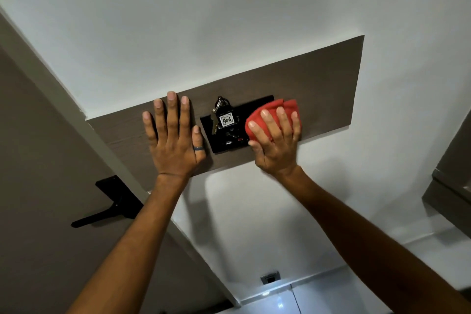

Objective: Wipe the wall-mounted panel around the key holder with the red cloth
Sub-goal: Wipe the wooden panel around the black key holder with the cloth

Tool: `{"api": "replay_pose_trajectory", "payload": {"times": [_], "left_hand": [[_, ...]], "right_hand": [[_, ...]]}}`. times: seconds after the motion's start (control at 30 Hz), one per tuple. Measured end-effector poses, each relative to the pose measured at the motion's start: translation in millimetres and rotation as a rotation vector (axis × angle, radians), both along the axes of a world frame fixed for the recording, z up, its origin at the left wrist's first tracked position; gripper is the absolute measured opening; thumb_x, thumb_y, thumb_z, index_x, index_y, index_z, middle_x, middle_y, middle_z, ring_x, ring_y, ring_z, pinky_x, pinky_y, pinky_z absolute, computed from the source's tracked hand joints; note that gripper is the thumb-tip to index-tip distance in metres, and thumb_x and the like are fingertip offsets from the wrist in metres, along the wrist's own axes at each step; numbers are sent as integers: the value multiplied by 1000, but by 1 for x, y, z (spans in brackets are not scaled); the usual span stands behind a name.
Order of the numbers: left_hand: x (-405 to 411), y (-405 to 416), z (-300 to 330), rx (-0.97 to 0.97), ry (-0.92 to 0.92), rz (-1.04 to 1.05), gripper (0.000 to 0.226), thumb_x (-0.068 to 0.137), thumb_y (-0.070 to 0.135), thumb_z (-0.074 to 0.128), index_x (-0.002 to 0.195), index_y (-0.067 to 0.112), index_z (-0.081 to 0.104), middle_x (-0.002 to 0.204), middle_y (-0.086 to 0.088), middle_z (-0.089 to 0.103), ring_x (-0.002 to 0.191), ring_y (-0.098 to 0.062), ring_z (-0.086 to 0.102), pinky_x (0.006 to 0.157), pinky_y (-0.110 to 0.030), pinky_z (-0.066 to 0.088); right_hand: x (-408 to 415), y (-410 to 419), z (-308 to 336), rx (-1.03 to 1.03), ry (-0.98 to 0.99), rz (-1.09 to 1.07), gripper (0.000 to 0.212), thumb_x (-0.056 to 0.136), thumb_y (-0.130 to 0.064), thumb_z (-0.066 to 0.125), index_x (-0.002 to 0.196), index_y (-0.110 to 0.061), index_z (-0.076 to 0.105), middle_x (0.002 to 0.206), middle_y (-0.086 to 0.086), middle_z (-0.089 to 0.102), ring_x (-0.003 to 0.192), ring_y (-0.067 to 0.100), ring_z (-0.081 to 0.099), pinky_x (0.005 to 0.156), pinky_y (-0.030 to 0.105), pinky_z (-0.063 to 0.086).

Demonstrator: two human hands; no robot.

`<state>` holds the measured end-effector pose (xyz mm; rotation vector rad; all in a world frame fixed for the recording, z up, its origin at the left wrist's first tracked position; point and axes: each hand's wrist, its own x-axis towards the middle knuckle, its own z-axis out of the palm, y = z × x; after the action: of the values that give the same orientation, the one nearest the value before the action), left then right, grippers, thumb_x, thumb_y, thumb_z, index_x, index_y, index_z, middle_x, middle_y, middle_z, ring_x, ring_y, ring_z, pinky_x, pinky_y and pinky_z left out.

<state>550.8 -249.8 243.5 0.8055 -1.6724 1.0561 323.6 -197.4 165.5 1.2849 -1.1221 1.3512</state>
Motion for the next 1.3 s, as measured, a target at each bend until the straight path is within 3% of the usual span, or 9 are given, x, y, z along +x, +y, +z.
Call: {"api": "replay_pose_trajectory", "payload": {"times": [0.1, 0.17, 0.3, 0.53, 0.7, 0.83, 1.0, 1.13, 1.3], "left_hand": [[-1, 2, 1, -5, -3, 11, 62, 105, 31, 33, 162, 10, 21, 166, -9, 19, 158, -26, 1, 130, -49, 4], [-1, 1, 1, 4, 0, 12, 62, 105, 32, 33, 161, 10, 22, 166, -9, 18, 158, -26, 0, 130, -48, 4], [0, 1, 1, 10, -2, 11, 62, 105, 32, 32, 162, 12, 20, 168, -8, 13, 158, -26, 0, 130, -48, 3], [2, 2, 1, 29, 1, -24, 61, 105, 31, 36, 162, 13, 21, 166, -8, 20, 158, -25, 1, 129, -48, 6], [3, 0, 0, 29, 13, -34, 61, 104, 30, 37, 161, 13, 23, 164, -10, 29, 158, -24, 1, 128, -49, 7], [3, 1, -1, 42, 22, -47, 62, 103, 29, 36, 161, 13, 22, 162, -15, 36, 158, -23, 1, 128, -48, 6], [3, 0, -1, 21, 8, -37, 61, 104, 30, 33, 162, 13, 21, 165, -8, 29, 158, -24, 2, 130, -47, 4], [3, 0, -3, 31, 6, -18, 61, 104, 30, 33, 162, 14, 20, 163, -13, 33, 158, -24, 2, 130, -47, 4], [2, 0, 0, 25, 1, -23, 62, 104, 30, 33, 162, 14, 18, 162, -14, 34, 158, -24, 0, 129, -48, 4]], "right_hand": [[-26, 18, -36, 80, 137, -137, 66, 81, -10, 79, 141, -30, 59, 143, 0, 57, 135, 29, 50, 113, 47, 39], [-34, 33, -48, 158, 63, -115, 71, 77, -5, 85, 139, -28, 59, 142, -1, 56, 131, 27, 51, 108, 45, 39], [-4, 45, -18, 104, -91, 72, 61, 93, -9, 72, 146, -30, 52, 151, -3, 50, 139, 26, 49, 110, 47, 38], [52, 4, 37, -51, 344, -25, 41, 97, -45, 65, 135, -31, 68, 143, 0, 62, 135, 26, 56, 109, 50, 44], [94, -14, 14, -70, -58, -53, 37, 105, -45, 49, 137, -30, 60, 142, 2, 57, 143, 32, 42, 122, 54, 26], [58, -12, 21, -88, 273, -57, 38, 101, -43, 55, 135, -30, 65, 141, -1, 60, 135, 28, 53, 117, 49, 33], [79, -15, 8, -99, -24, -71, 34, 106, -43, 47, 134, -29, 60, 138, 2, 57, 141, 32, 40, 120, 49, 27], [27, -7, 12, -104, 362, -75, 39, 100, -43, 56, 138, -31, 59, 139, -1, 59, 138, 31, 49, 117, 47, 31], [74, -9, -5, -17, -101, -66, 43, 102, -32, 55, 145, -32, 51, 150, 0, 51, 151, 28, 36, 129, 47, 21]]}}
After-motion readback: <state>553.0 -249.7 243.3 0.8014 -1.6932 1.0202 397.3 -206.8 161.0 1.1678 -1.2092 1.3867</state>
